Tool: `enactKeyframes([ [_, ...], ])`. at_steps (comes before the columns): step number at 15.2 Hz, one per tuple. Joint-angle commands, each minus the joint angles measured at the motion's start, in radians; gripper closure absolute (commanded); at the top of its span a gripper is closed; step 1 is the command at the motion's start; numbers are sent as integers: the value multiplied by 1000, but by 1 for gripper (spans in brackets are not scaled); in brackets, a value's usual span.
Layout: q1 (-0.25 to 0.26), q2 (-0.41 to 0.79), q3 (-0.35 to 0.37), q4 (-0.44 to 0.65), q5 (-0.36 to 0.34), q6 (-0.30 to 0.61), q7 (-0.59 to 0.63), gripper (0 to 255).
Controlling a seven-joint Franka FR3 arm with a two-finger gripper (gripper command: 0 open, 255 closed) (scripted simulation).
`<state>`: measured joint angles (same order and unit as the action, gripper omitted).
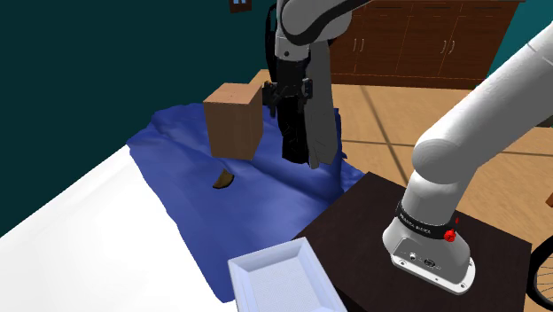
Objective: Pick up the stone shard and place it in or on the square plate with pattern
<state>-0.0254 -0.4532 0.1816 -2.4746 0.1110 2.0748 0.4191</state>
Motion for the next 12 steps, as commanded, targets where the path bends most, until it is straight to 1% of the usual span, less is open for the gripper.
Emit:
enactKeyframes([
  [1, -4, 77, 27, 15, 6, 59, 62, 0],
  [6, -13, 271, 84, 76, -3, 180, 216, 0],
  [12, -8, 520, 117, 197, -59, 292, 411, 0],
])
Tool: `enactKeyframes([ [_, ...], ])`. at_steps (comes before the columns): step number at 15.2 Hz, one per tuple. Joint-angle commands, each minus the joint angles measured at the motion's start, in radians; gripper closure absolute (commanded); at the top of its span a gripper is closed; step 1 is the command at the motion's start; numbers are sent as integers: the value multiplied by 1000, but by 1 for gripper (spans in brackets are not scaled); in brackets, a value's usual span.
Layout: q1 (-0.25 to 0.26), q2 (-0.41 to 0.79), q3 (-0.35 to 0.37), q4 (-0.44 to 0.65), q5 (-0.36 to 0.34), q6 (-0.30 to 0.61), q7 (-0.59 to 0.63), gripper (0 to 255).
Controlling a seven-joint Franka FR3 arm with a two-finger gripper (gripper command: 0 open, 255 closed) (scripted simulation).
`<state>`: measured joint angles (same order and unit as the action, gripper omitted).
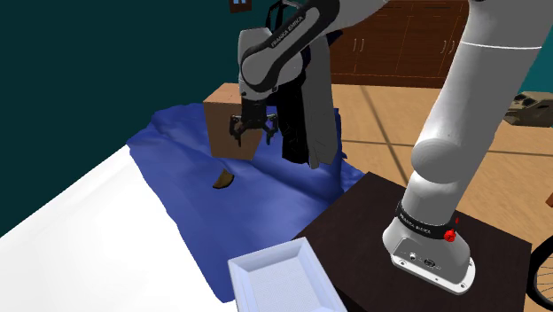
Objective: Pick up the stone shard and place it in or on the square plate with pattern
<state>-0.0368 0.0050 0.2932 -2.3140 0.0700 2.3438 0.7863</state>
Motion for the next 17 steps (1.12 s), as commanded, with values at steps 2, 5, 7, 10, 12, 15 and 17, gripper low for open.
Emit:
enactKeyframes([
  [2, 13, 146, 4, 87, -42, 51, 107, 0],
  [5, 36, 270, -8, 173, -73, 82, 194, 0],
  [7, 54, 352, -22, 236, -88, 97, 246, 0],
  [10, 83, 474, -44, 341, -101, 110, 314, 0],
  [12, 102, 554, -59, 417, -104, 113, 354, 0],
  [15, 107, 579, -64, 423, -108, 131, 358, 0],
  [17, 112, 600, -67, 426, -112, 149, 360, 0],
])
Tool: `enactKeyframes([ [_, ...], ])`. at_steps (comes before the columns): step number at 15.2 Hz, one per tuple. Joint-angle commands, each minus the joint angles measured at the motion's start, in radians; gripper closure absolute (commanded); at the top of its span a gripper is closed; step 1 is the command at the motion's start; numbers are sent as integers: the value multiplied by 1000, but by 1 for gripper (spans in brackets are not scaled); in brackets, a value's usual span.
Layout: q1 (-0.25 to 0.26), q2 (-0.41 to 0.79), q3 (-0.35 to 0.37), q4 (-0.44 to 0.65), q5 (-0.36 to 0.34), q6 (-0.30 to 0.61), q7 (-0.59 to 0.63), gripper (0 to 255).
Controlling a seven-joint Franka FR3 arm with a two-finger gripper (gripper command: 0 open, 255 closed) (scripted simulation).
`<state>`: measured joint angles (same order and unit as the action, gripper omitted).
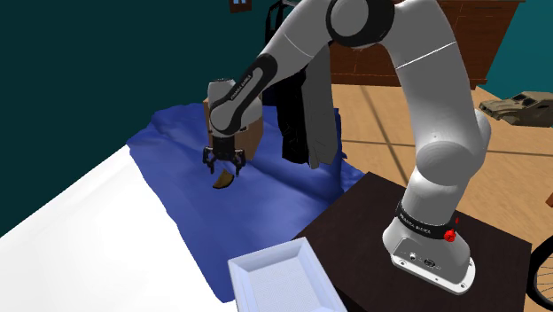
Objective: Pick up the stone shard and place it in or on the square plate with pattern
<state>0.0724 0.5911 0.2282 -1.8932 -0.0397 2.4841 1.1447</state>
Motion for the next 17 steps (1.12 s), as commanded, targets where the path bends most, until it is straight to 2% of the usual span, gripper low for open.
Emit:
enactKeyframes([
  [1, 5, 24, -4, 7, -4, 17, 3, 0],
  [11, 11, 52, -9, 13, -10, 39, 7, 0],
  [12, 11, 52, -9, 13, -10, 39, 7, 255],
  [17, 11, 52, -9, 13, -10, 39, 7, 255],
])
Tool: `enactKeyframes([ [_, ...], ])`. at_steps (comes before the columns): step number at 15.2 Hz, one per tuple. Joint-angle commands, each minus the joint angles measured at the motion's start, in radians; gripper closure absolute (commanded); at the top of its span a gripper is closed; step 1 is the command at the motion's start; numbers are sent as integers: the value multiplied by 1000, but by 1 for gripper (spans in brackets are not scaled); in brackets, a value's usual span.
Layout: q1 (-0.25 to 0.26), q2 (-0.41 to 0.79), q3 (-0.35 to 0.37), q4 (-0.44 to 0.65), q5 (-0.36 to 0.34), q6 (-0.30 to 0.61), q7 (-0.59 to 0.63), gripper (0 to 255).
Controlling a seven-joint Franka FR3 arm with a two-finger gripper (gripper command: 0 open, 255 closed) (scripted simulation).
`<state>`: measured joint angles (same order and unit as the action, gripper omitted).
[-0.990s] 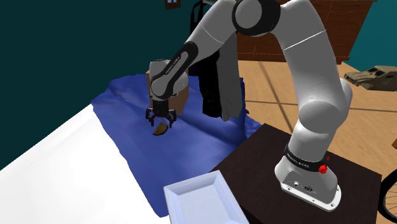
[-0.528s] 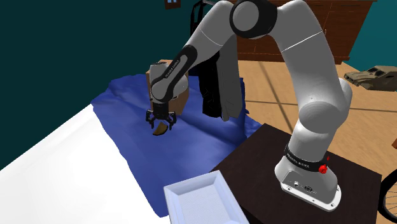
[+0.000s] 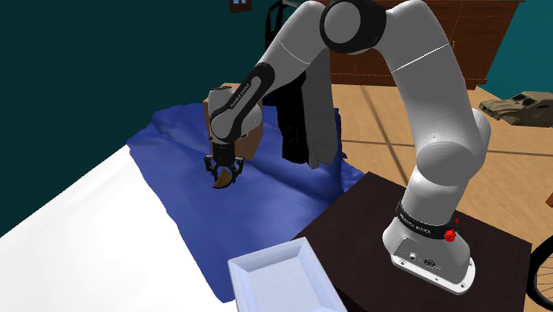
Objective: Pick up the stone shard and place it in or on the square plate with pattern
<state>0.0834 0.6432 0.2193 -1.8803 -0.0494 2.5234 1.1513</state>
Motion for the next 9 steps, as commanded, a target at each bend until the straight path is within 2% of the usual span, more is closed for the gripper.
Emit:
enactKeyframes([
  [1, 0, 0, 0, 0, 0, 0, 0, 255],
  [9, -8, -53, 9, -9, 10, -44, -2, 255],
])
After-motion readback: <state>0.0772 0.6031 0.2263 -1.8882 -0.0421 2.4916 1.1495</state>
